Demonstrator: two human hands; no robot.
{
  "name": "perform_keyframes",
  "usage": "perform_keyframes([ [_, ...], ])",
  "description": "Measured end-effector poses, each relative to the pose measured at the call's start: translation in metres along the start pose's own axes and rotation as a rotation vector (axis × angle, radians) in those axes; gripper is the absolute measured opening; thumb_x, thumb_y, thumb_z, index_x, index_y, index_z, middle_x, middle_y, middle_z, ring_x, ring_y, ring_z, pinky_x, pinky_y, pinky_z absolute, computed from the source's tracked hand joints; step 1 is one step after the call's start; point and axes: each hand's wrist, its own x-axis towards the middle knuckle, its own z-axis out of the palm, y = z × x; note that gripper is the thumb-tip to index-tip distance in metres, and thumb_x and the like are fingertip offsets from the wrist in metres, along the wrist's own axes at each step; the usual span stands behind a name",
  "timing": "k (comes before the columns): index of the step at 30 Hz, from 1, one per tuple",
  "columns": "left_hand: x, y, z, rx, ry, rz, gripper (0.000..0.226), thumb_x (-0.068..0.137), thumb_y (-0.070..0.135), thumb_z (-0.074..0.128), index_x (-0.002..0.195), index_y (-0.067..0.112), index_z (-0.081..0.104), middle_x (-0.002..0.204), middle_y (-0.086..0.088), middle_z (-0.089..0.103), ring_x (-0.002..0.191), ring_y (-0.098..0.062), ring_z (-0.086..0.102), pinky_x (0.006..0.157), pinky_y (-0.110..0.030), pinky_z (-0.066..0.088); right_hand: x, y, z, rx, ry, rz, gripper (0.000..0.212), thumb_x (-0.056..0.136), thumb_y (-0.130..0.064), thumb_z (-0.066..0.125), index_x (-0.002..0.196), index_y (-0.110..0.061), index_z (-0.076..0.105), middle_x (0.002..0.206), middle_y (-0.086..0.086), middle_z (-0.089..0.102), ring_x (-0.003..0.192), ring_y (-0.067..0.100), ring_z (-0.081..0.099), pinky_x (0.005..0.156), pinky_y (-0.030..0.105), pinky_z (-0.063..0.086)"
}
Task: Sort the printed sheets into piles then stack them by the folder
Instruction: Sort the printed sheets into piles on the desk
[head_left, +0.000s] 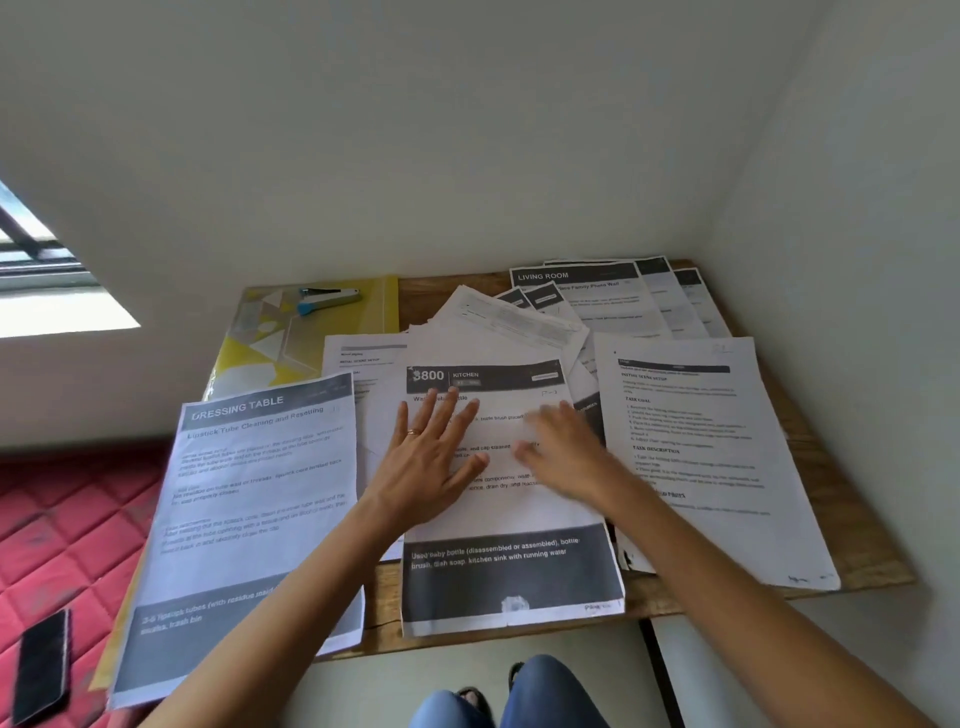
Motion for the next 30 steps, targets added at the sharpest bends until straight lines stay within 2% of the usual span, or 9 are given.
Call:
perform_keyframes([
  [2,0.012,-0.001,-0.003,0.000,0.004,0.023,0.085,0.081,0.075,-0.007,0.153,0.030,-0.003,0.160,0.003,-0.012,0.145,-0.017,-0.022,0.116,-0.041,-0.019,0.023,0.006,-0.027,0.138,0.246,0.033,0.047,0.096,-0.033,0.052,0.133,-0.006,0.046,0.134,0.015,0.048,0.126,0.029,0.045,0.103,0.037,0.037],
  [4,0.021,-0.001,-0.001,-0.004,0.003,0.033,0.079,0.087,0.071,0.002,0.154,0.030,-0.002,0.161,0.002,-0.009,0.145,-0.017,-0.020,0.117,-0.043,-0.017,0.057,0.025,-0.048,0.101,0.364,0.122,0.048,0.093,-0.033,0.057,0.130,-0.003,0.047,0.127,0.018,0.051,0.117,0.030,0.048,0.095,0.039,0.044],
  [10,0.030,0.000,0.011,-0.032,-0.067,0.004,0.074,0.091,0.067,0.014,0.154,0.030,-0.001,0.161,0.002,-0.009,0.146,-0.017,-0.018,0.118,-0.045,-0.013,0.130,0.063,-0.077,-0.127,0.088,0.277,0.064,0.082,-0.044,0.069,0.125,-0.003,0.049,0.128,0.015,0.054,0.116,0.030,0.051,0.080,0.031,0.037],
  [15,0.029,0.001,0.020,0.057,-0.078,0.000,0.081,0.086,0.072,0.008,0.154,0.029,-0.004,0.161,0.001,-0.011,0.147,-0.020,-0.017,0.118,-0.042,-0.014,0.152,0.066,-0.086,-0.226,0.012,0.353,0.070,0.069,-0.034,0.083,0.123,-0.001,0.053,0.126,0.013,0.057,0.111,0.031,0.056,0.086,0.036,0.045],
  [19,0.030,0.002,0.019,0.049,-0.075,-0.004,0.072,0.095,0.063,0.019,0.154,0.028,-0.003,0.161,0.001,-0.010,0.147,-0.020,-0.014,0.119,-0.044,-0.011,0.157,0.061,-0.095,-0.193,0.051,0.327,0.037,0.073,-0.027,0.081,0.094,-0.002,0.062,0.088,0.009,0.062,0.078,0.023,0.059,0.071,0.031,0.048],
  [22,0.029,0.002,0.022,0.053,-0.047,0.001,0.072,0.095,0.063,0.021,0.154,0.029,0.000,0.162,0.003,-0.008,0.148,-0.019,-0.011,0.119,-0.045,-0.009,0.150,0.055,-0.102,-0.175,0.074,0.310,0.024,0.083,-0.025,0.073,0.068,-0.012,0.059,0.051,0.000,0.055,0.055,0.014,0.046,0.052,0.024,0.036],
  [24,0.028,0.001,0.022,0.058,-0.042,0.001,0.071,0.095,0.063,0.021,0.154,0.029,0.001,0.162,0.003,-0.006,0.148,-0.019,-0.009,0.119,-0.046,-0.008,0.142,0.056,-0.104,-0.097,0.182,0.236,0.011,0.080,-0.019,0.073,0.080,-0.008,0.069,0.058,0.002,0.060,0.058,0.014,0.051,0.055,0.023,0.038],
  [27,0.027,0.001,0.024,0.054,-0.009,-0.012,0.072,0.094,0.064,0.021,0.154,0.029,0.003,0.162,0.003,-0.004,0.149,-0.020,-0.007,0.119,-0.047,-0.008,0.130,0.062,-0.102,0.172,0.448,0.065,0.017,0.071,-0.002,0.075,0.087,0.000,0.071,0.084,0.010,0.070,0.068,0.016,0.062,0.061,0.020,0.046],
  [30,0.026,0.001,0.031,0.032,0.072,-0.017,0.073,0.093,0.065,0.023,0.154,0.029,0.008,0.162,0.004,0.000,0.149,-0.020,-0.003,0.119,-0.047,-0.007,0.117,0.062,-0.095,0.240,0.608,-0.057,0.015,0.075,-0.002,0.070,0.090,-0.001,0.072,0.092,0.004,0.069,0.084,0.014,0.061,0.070,0.019,0.046],
])
